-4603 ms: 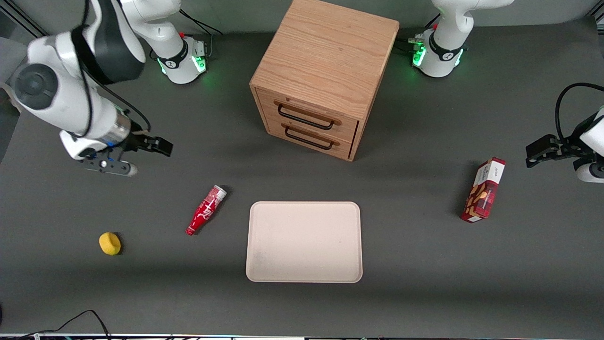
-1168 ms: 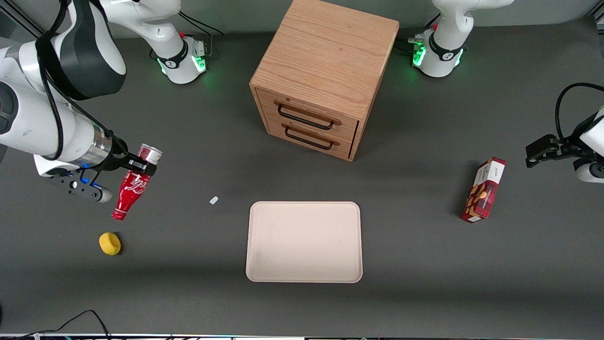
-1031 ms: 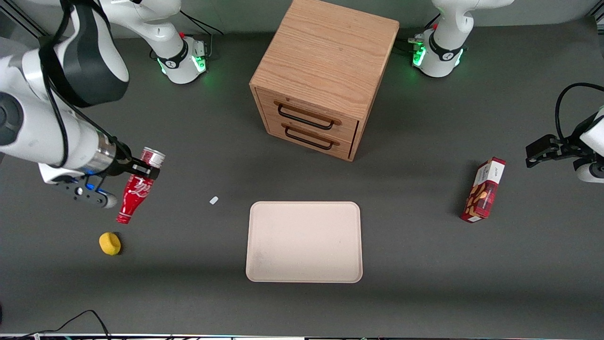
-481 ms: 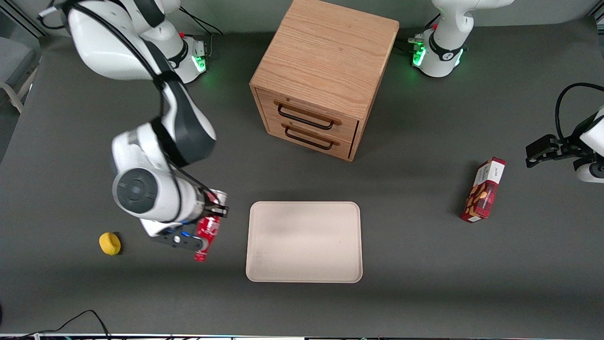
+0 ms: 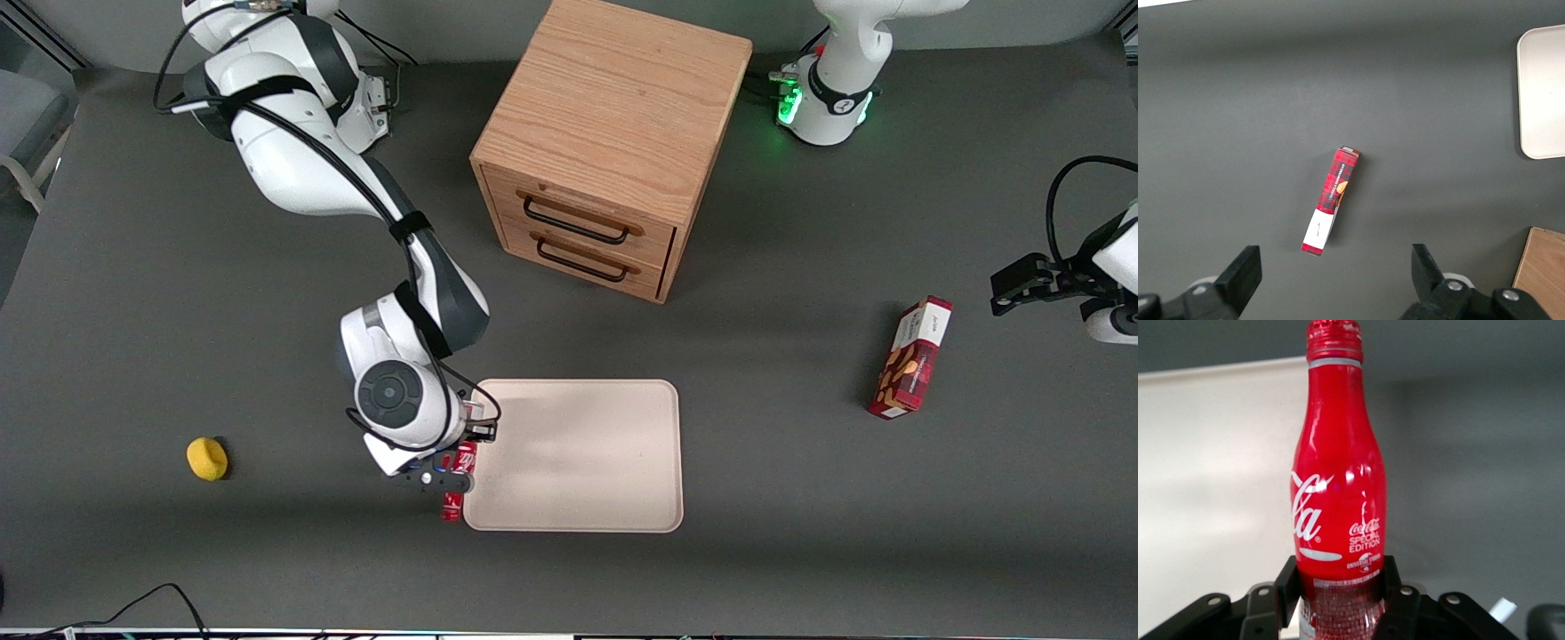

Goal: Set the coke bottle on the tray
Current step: 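Carry the upright bottle over the cream tray, then lower the bottle onto the tray and open the right gripper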

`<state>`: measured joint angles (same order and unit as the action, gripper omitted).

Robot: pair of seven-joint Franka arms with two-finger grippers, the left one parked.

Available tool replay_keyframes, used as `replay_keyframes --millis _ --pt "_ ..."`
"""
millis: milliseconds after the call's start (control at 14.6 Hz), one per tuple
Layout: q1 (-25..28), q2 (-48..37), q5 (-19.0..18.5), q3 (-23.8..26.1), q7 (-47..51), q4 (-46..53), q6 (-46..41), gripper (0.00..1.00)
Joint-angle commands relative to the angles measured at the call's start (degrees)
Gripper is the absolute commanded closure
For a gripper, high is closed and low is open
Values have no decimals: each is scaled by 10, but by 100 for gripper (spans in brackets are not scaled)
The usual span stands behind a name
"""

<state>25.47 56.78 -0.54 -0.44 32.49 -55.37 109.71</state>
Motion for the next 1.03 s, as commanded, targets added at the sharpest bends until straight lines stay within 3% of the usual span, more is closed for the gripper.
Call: replay_keyframes --millis 0,481,550,618,756,962 --pt "15 28 -3 -18 -19 34 14 100" --pt "23 55 -8 -18 -26 30 53 100" --pt "23 57 -8 -18 -27 30 60 96" --pt "23 58 -8 -18 -26 30 60 76" --pt "23 58 -10 -18 -16 29 62 0" --pt "23 57 -10 -18 -15 28 67 0"
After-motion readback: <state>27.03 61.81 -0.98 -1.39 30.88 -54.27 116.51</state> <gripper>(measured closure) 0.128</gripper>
